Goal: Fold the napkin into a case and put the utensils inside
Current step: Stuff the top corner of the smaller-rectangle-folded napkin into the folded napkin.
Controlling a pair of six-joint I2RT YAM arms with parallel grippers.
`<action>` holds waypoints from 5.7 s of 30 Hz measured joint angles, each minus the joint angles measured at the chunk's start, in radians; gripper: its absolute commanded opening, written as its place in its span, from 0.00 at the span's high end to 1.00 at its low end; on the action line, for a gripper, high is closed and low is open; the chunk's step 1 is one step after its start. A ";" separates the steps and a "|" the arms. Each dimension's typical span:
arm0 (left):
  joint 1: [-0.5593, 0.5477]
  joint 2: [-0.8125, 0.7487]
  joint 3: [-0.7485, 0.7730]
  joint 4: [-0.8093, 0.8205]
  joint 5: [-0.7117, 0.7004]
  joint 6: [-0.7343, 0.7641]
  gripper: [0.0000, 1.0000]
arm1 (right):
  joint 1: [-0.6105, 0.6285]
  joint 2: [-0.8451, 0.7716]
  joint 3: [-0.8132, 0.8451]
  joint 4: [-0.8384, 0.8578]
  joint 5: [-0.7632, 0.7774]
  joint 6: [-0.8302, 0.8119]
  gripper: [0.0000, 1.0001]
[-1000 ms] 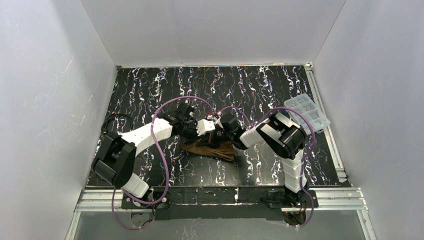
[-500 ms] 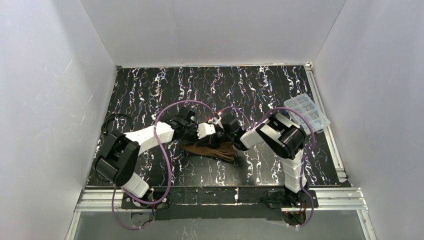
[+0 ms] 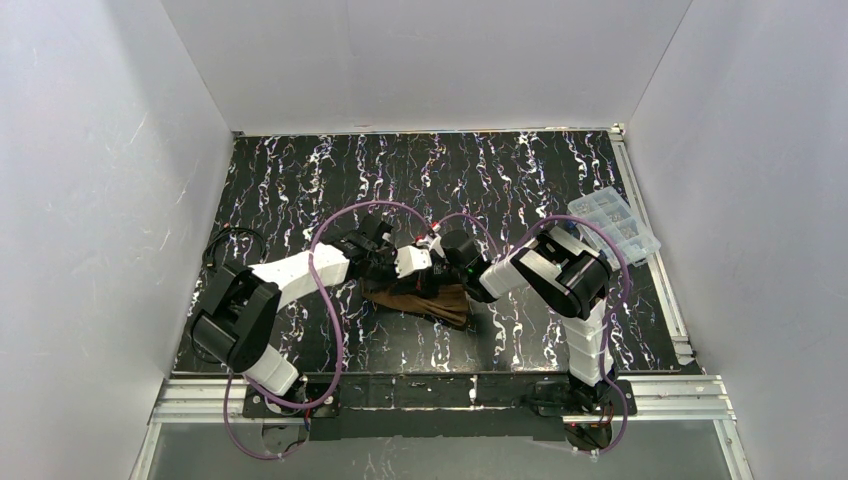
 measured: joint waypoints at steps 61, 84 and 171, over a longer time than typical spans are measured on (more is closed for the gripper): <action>0.015 0.039 0.084 -0.117 -0.158 -0.098 1.00 | 0.010 0.000 0.015 -0.092 -0.021 0.049 0.99; 0.015 -0.069 0.058 -0.136 -0.069 -0.103 1.00 | 0.010 -0.023 0.120 -0.315 -0.025 -0.020 0.99; 0.070 -0.080 0.012 -0.099 0.037 -0.017 1.00 | -0.020 0.064 0.330 -0.473 -0.124 -0.107 0.99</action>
